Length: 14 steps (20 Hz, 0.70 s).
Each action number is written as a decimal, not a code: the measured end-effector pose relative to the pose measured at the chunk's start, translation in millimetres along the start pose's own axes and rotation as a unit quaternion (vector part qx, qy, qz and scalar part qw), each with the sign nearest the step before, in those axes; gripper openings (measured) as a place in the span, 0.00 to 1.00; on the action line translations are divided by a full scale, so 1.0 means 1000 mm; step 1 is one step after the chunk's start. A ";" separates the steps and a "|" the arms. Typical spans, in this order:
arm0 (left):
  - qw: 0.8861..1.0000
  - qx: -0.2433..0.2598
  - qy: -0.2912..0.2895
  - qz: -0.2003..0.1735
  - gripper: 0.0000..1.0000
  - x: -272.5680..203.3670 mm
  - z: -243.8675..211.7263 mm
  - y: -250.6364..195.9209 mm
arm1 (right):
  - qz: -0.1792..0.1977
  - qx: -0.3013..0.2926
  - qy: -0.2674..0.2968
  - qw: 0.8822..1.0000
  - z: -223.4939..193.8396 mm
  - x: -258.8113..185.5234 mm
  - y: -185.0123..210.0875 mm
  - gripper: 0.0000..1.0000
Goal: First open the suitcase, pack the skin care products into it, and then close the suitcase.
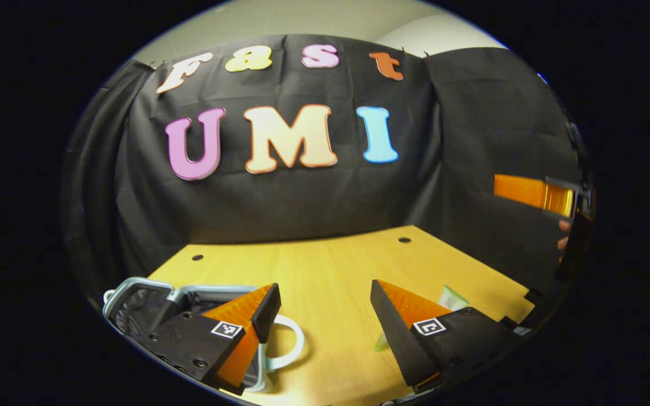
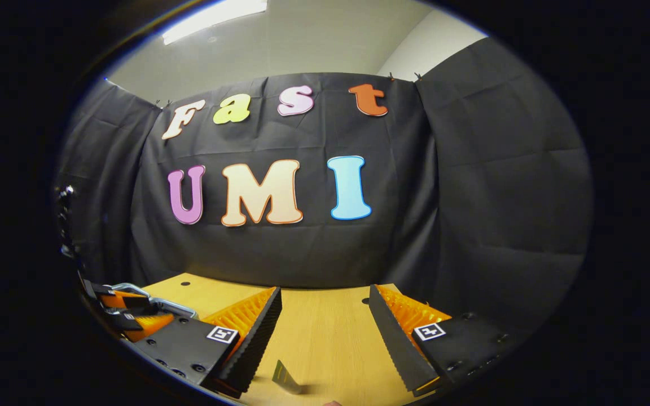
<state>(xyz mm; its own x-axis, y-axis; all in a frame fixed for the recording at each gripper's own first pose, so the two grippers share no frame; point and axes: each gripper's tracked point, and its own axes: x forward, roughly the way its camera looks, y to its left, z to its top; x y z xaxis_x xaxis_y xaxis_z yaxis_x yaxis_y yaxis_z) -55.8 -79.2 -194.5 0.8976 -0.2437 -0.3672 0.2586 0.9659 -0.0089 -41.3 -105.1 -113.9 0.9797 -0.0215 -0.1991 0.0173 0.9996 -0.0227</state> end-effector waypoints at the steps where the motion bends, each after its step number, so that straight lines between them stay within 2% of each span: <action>1: 1.000 -0.004 0.009 -0.010 0.94 0.001 -0.010 -0.007 | -0.001 -0.005 0.002 1.000 0.000 -0.003 -0.003 0.97; 4: 0.999 -0.017 0.014 -0.037 0.94 0.008 -0.025 -0.028 | -0.004 -0.011 0.011 1.000 -0.007 -0.004 -0.006 0.97; 7: 0.998 -0.019 0.013 -0.065 0.94 0.017 -0.039 -0.050 | 0.013 0.002 0.032 0.999 -0.020 -0.001 0.005 0.97; 11: 0.992 -0.042 0.059 -0.100 0.94 0.033 -0.085 -0.081 | 0.032 -0.010 0.047 0.998 -0.034 -0.002 0.018 0.97; 14: 0.989 -0.049 0.098 -0.104 0.72 0.044 -0.117 -0.092 | 0.047 -0.023 0.054 0.997 -0.041 -0.007 0.025 0.97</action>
<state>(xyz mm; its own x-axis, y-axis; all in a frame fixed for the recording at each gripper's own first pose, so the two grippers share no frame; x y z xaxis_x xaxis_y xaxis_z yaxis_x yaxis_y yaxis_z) -81.5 -169.1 -318.7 0.7400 -0.4261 -0.5204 0.3862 0.9027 -0.1899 -56.1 -81.2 -153.4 0.9495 0.0683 -0.3063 -0.0858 0.9953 -0.0440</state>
